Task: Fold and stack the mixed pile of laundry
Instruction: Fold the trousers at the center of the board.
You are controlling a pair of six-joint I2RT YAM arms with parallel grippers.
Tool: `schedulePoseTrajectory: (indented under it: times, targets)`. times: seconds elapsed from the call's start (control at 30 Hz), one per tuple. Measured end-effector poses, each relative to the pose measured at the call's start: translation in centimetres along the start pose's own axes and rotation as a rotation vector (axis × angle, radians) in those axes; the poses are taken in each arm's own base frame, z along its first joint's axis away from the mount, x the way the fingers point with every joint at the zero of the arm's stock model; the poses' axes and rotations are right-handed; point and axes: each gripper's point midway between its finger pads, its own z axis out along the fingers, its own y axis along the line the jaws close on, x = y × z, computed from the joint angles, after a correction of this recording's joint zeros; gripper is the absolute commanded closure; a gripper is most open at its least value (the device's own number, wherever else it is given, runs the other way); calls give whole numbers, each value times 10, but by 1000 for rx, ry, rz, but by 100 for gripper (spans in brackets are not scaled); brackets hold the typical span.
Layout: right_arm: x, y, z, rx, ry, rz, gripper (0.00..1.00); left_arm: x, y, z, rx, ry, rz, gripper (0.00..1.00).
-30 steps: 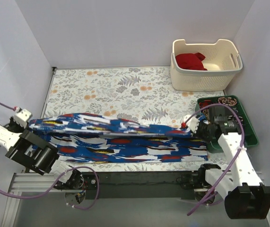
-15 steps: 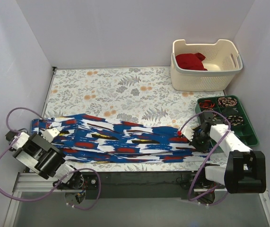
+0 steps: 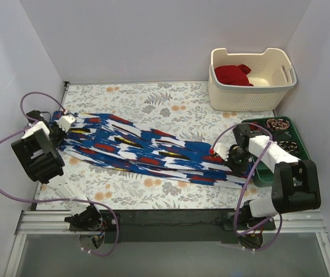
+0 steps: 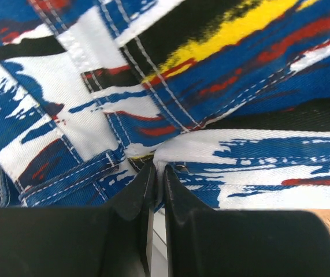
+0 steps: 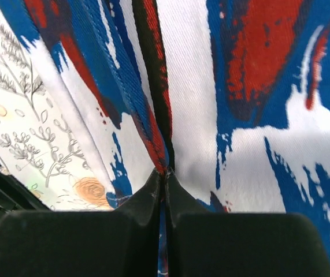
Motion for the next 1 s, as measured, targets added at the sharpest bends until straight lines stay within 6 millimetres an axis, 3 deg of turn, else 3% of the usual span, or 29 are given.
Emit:
schedulePoseTrajectory:
  times: [0.13,0.37,0.47,0.6,0.63,0.7,0.8,0.9,1.0]
  targets:
    - [-14,-13,-15,33,-34,-4,99,-11,14,4,3,-36,-47,100]
    - [-41,-8,-44,56,-105,-32,99,-23,33,-9,2,-97,-77,100]
    - [-46,-1,-44,44,-103,-59,99,-26,39,-14,-4,-131,-84,100]
    - [-38,18,-26,-18,-64,-80,99,-15,47,-20,-20,-132,-77,100]
    - [-36,23,-23,-33,-53,-83,99,-13,49,-21,-26,-127,-73,97]
    - [-33,33,-15,-69,-29,-92,99,-12,50,-21,-31,-125,-66,69]
    - [-33,40,-7,-105,0,-108,99,-14,45,-22,-6,-139,-43,50]
    - [-32,42,-3,-127,18,-92,99,-20,26,-30,64,-179,-39,47]
    - [-33,41,-4,-125,18,-86,99,-37,5,-54,106,-254,9,47]
